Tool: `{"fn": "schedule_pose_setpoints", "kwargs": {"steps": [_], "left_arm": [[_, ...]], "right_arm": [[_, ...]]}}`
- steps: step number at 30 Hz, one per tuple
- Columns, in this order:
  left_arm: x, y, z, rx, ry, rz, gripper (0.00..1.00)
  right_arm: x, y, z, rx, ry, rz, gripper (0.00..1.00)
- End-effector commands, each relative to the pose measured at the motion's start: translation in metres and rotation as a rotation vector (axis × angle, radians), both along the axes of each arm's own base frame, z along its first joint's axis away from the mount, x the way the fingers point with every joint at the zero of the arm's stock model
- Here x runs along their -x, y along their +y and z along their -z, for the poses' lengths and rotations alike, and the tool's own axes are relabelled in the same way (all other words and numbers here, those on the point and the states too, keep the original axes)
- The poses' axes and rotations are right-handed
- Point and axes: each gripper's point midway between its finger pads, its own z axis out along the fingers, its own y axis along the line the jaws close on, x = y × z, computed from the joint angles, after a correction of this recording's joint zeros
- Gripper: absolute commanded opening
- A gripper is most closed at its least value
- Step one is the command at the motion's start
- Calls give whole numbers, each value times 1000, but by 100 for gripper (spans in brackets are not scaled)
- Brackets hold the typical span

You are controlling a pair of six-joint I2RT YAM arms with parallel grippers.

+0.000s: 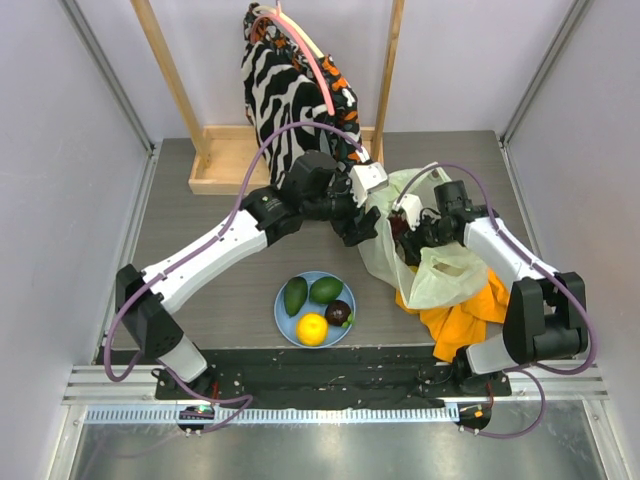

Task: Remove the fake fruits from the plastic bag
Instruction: Adjust the fake fruit in the plastic bag.

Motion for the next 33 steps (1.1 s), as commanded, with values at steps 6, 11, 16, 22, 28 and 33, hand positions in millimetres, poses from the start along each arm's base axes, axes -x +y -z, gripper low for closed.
{"fn": "schedule_pose_setpoints", "kwargs": {"steps": [6,11,16,22,28,33], "left_arm": [[-9,-2,-13,33,-26,-24,77],[-9,3,-11,21,-31,-33,77],[-10,4,-7,11,-30,-33,77],[-10,5,-2,-5,-31,-29,77],[-14,8,0,-14,-40,-36,77],[-19,8,-5,-5,-56,-40,77]], "right_arm": [[5,-1,41,81,151,-42,78],[15,0,53,103,166,-92,85],[22,3,67,133,182,-121,83],[20,-4,65,164,155,-83,34],[11,-1,-29,81,-113,-35,28],[18,-4,-104,39,-301,11,28]]}}
